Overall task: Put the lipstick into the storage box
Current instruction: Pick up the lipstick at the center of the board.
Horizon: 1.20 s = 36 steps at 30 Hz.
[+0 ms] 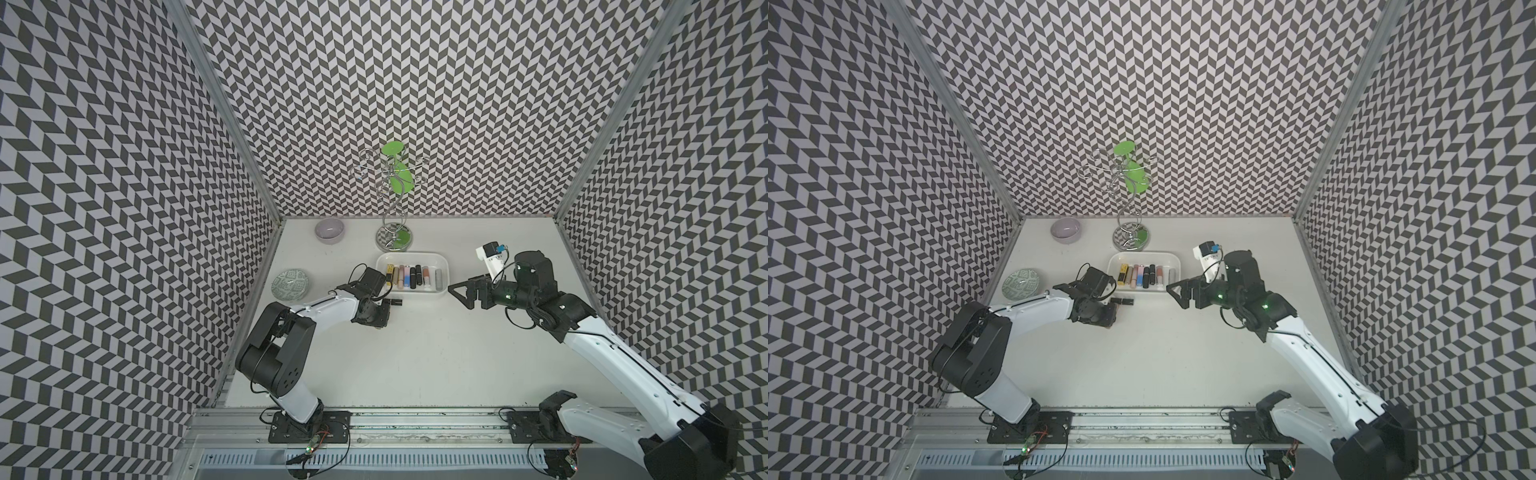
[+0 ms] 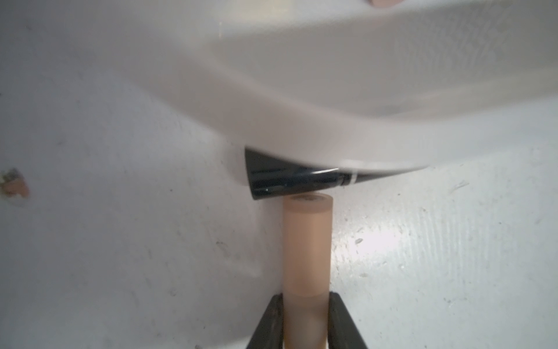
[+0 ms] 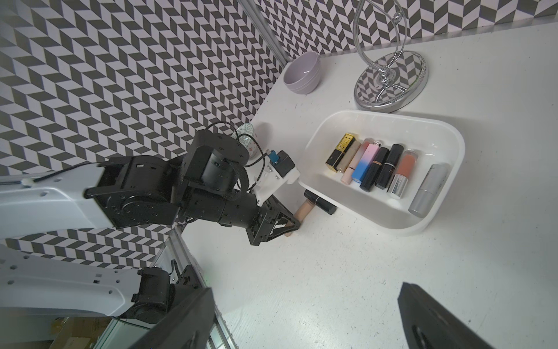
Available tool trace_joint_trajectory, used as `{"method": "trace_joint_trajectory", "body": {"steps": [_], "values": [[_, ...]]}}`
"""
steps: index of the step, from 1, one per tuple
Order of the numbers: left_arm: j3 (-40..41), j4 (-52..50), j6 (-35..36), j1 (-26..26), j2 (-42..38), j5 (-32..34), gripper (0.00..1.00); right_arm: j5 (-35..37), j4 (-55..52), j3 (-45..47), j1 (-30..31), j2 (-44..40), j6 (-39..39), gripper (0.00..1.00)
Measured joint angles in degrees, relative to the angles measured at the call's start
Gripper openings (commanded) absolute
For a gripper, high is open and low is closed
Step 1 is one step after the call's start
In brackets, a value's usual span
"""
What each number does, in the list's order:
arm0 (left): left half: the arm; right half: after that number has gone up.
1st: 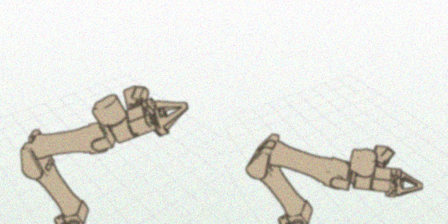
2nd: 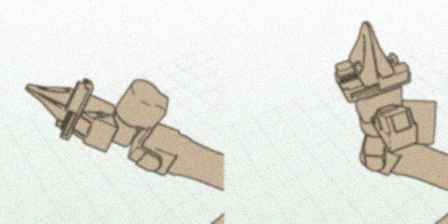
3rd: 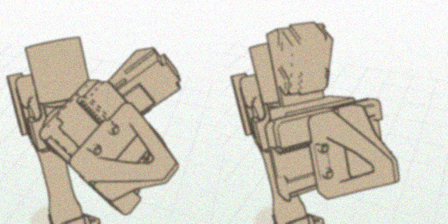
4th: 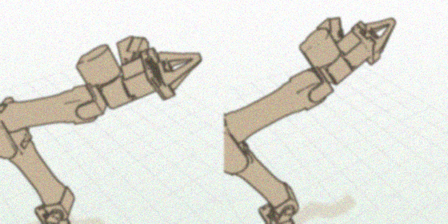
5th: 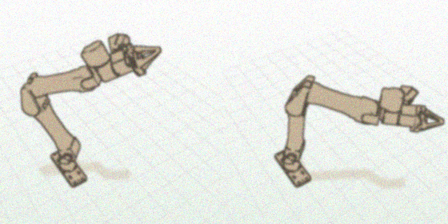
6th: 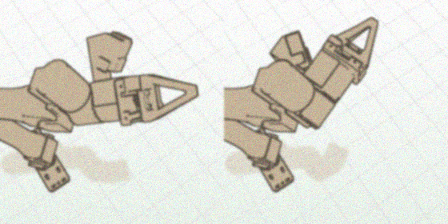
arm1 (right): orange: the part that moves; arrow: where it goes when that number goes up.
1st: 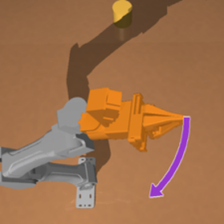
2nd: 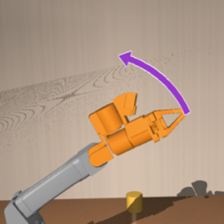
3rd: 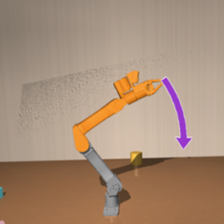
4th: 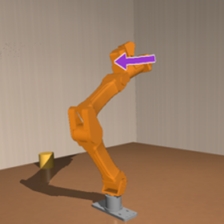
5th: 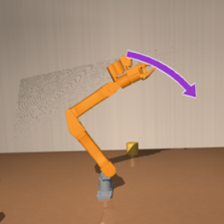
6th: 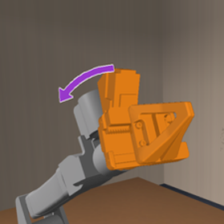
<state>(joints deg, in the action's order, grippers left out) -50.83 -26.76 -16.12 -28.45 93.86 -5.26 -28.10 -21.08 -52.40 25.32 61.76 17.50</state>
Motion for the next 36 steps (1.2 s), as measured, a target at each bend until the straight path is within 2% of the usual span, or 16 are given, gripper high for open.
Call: {"method": "trace_joint_trajectory", "body": {"steps": [8, 12, 18, 23, 29, 36], "values": [[1.6, 1.9, -0.8, -1.5, -0.9, 2.6, 0.22, 0.4, -0.2, 0.0, 0.0, -0.5, -0.1, 1.0], [0.9, 1.6, -1.6, -2.8, -0.1, 4.7, 0.13, 0.5, -0.2, 0.0, 0.0, -0.5, -0.1, 1.0], [0.5, 1.5, -2.0, -4.4, -0.1, 5.6, 0.13, 1.4, -0.6, 0.0, 0.0, -1.5, -0.1, 1.0], [0.9, -2.5, -3.5, -5.5, -2.7, 0.4, 0.14, 1.9, -1.2, 0.0, 0.0, -2.3, 0.0, 1.0], [0.5, -5.3, -5.1, -5.8, -12.8, -7.8, 0.15, 1.9, -1.4, 0.0, -0.8, -1.7, 1.0, 1.0], [-0.8, -3.7, -8.4, -5.8, -21.9, -17.1, 0.19, -4.0, -1.2, -0.2, -4.8, 2.8, 2.6, 1.0]]}}
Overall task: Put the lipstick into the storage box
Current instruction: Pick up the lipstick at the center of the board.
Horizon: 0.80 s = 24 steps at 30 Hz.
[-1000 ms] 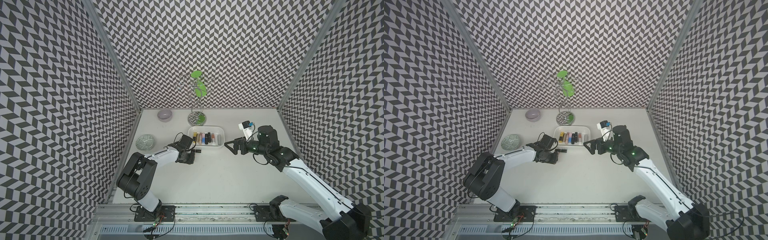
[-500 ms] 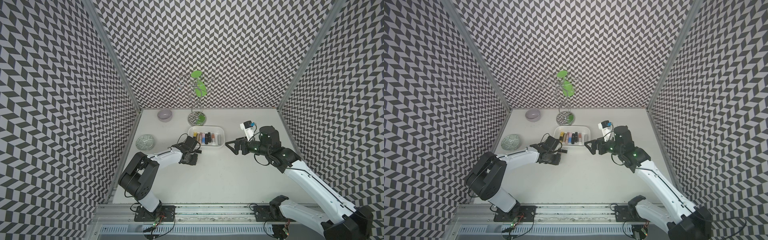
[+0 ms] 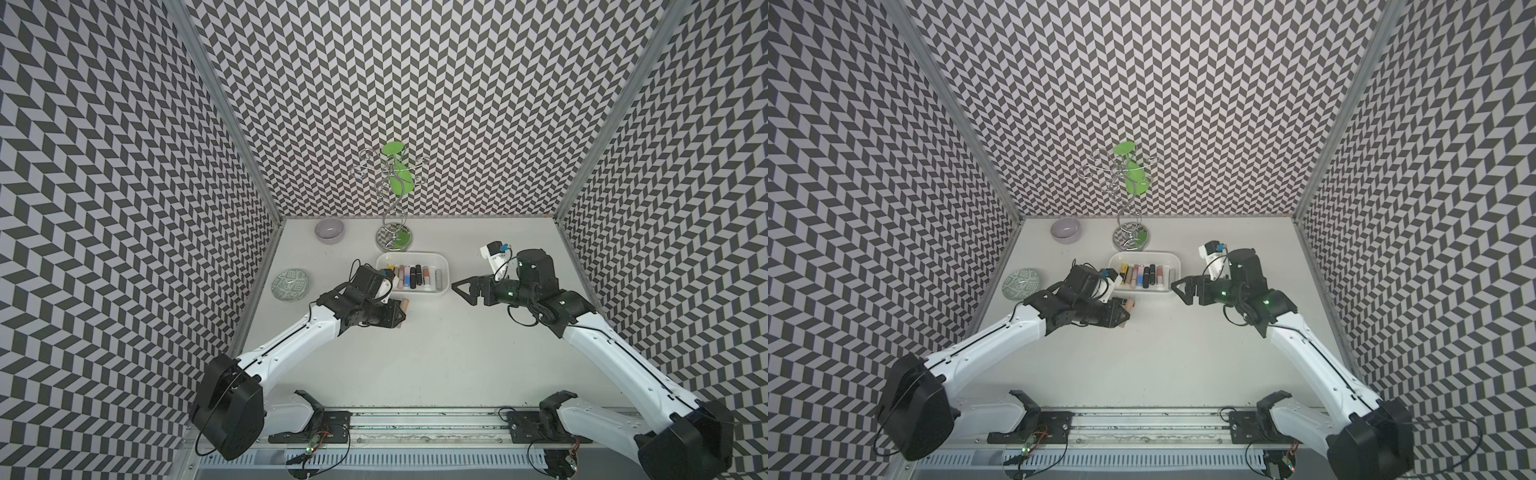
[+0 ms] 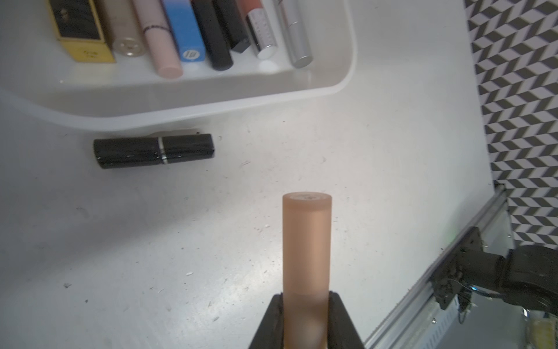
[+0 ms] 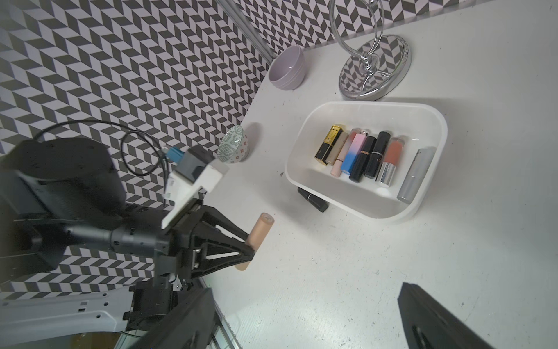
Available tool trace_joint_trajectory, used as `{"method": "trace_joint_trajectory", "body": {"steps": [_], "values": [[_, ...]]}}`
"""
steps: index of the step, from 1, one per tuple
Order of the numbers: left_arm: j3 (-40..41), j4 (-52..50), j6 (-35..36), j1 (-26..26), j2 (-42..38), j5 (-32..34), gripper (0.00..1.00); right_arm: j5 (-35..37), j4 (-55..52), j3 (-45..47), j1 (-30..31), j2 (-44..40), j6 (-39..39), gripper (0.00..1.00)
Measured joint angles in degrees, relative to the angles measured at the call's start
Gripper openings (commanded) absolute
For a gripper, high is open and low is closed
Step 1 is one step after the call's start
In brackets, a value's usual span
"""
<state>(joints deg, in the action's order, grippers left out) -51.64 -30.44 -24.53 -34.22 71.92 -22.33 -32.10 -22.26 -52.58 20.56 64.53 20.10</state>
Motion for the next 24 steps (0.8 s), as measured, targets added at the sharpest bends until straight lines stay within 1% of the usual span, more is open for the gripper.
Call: {"method": "trace_joint_trajectory", "body": {"steps": [6, 10, 14, 19, 24], "values": [[-0.1, 5.9, -3.6, 0.0, -6.0, -7.4, 0.21, -10.2, 3.5, -1.1, -4.6, 2.4, 4.8, 0.99], [-1.9, 10.0, -6.1, 0.1, -6.6, -11.8, 0.21, -20.4, 11.3, -1.3, -4.9, 3.8, 10.9, 0.98], [-3.5, 14.5, -8.9, 0.8, -6.6, -15.5, 0.21, -27.8, 19.8, -1.5, -4.4, 4.7, 17.7, 0.98], [-3.7, 20.4, -13.1, 2.6, -6.6, -19.7, 0.22, -31.8, 28.0, -2.0, -1.3, 4.8, 23.1, 0.96], [-3.7, 25.6, -16.9, 4.0, -6.6, -23.1, 0.22, -32.7, 34.4, -2.0, 1.4, 4.8, 27.6, 0.93]]}}
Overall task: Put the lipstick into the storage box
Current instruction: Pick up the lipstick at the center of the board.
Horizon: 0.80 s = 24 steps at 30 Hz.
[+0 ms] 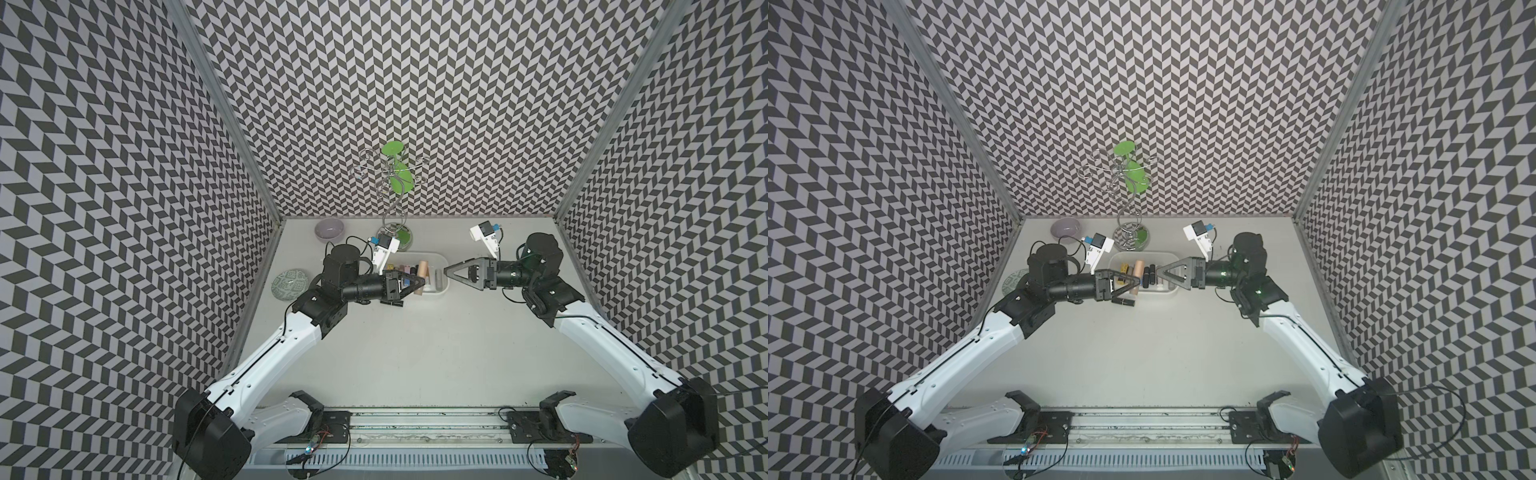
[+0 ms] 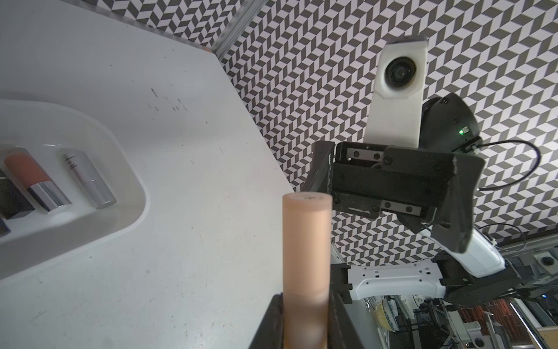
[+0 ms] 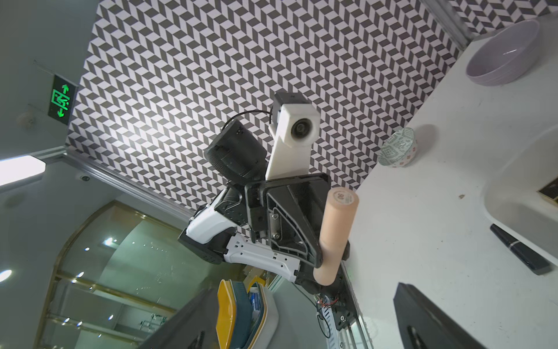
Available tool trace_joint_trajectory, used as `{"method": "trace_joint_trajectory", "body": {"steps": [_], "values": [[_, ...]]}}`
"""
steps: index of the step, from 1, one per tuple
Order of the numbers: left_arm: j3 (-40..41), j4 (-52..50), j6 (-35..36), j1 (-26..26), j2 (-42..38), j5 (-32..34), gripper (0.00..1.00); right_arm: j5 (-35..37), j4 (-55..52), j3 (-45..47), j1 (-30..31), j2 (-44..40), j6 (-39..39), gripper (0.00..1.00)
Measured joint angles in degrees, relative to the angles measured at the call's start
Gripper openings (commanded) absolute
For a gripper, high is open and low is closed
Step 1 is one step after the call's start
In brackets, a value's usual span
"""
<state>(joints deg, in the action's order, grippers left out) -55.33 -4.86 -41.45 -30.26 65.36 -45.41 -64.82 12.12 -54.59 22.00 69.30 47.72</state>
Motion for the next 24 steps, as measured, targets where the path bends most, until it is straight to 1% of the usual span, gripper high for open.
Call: {"method": "trace_joint_trajectory", "body": {"steps": [3, 8, 10, 13, 19, 24], "values": [[0.0, 2.4, -1.7, 0.0, 0.0, -1.4, 0.22, 0.1, 2.6, 0.0, 1.3, 0.0, 1.7, 0.9], [0.0, 5.7, -3.8, 0.0, 0.0, -3.4, 0.22, 0.3, 5.1, -0.4, 4.3, 0.5, 3.5, 0.78], [0.0, 6.5, -4.6, 0.0, 0.0, -3.9, 0.22, 0.3, 6.0, -1.1, 5.2, 1.3, 4.0, 0.75], [0.0, 7.1, -4.9, 0.0, 0.0, -4.4, 0.22, 0.7, 7.3, -2.1, 6.4, 2.5, 4.8, 0.73], [0.0, 8.0, -5.2, 0.5, -0.2, -4.6, 0.22, 1.9, 8.1, -3.0, 7.4, 3.6, 5.9, 0.61], [0.0, 8.3, -5.4, 0.9, -0.4, -4.6, 0.22, 3.0, 8.5, -3.3, 7.8, 4.3, 6.4, 0.59]]}}
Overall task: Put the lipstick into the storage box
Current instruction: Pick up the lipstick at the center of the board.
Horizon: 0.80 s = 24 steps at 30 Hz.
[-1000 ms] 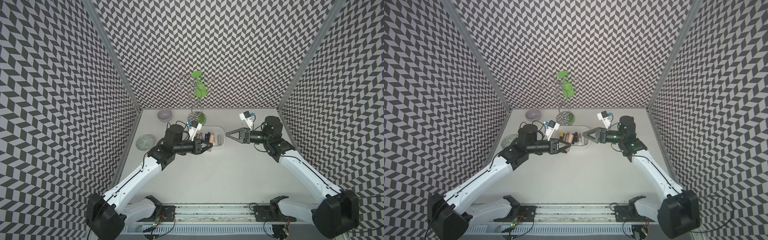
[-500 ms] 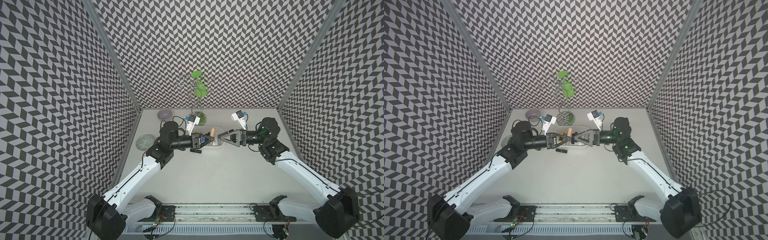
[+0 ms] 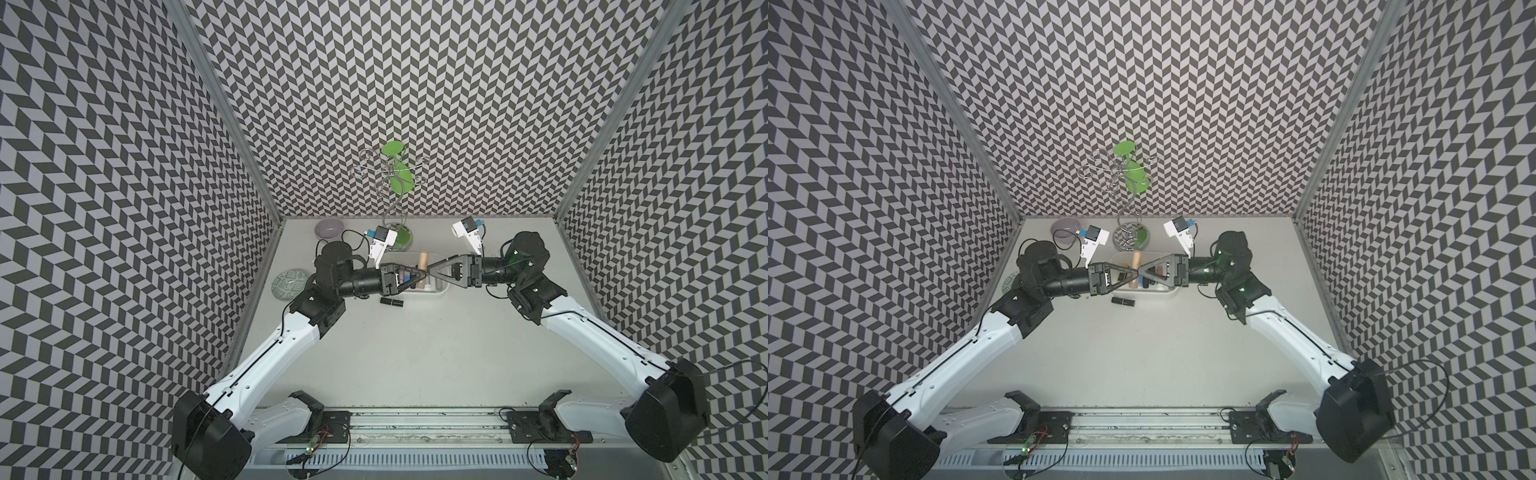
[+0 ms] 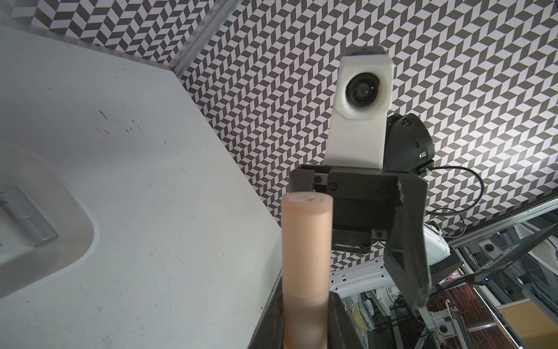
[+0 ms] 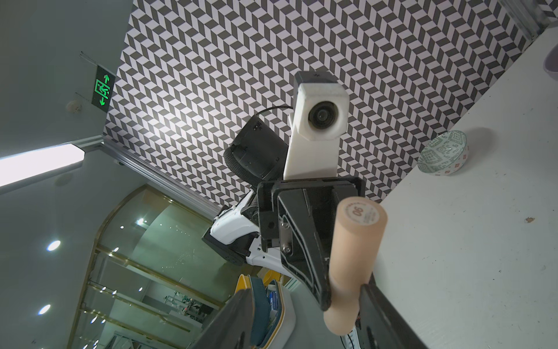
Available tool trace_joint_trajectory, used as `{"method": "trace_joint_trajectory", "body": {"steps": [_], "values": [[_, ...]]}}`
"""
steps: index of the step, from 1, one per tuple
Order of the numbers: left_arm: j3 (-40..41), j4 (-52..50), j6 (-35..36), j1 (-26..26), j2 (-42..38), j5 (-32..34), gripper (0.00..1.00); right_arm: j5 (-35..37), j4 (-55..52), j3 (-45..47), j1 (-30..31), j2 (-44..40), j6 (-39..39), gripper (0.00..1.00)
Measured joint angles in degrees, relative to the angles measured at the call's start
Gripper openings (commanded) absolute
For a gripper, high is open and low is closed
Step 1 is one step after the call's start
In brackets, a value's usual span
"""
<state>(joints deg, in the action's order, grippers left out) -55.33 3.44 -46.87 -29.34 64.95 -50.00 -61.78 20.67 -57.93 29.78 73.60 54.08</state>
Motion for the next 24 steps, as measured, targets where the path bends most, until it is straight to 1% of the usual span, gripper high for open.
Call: {"method": "trace_joint_trajectory", "body": {"steps": [4, 8, 14, 17, 21, 24], "values": [[0.0, 0.3, -0.3, 0.1, 0.0, 0.0, 0.22, 1.3, -0.2, -0.1, 0.1, 0.0, -0.3, 0.59], [0.0, 0.7, -0.4, 0.1, 0.0, 0.1, 0.21, 3.9, -5.4, -2.5, 0.6, 0.3, -3.6, 0.62], [0.0, 0.7, -0.5, -0.4, 0.1, -0.8, 0.21, 9.0, -9.3, -5.3, 1.1, 0.6, -7.6, 0.63], [0.0, 0.7, -0.5, -0.4, 0.1, -0.9, 0.21, 10.2, -10.5, -6.3, 1.2, 0.9, -8.6, 0.61], [0.0, 0.7, -0.5, -0.4, 0.3, -0.9, 0.21, 10.7, -10.7, -7.3, 1.2, 1.6, -9.0, 0.52], [0.0, 0.7, -0.5, -0.4, 0.4, -0.9, 0.21, 10.8, -11.1, -7.3, 1.2, 1.8, -9.1, 0.5]]}}
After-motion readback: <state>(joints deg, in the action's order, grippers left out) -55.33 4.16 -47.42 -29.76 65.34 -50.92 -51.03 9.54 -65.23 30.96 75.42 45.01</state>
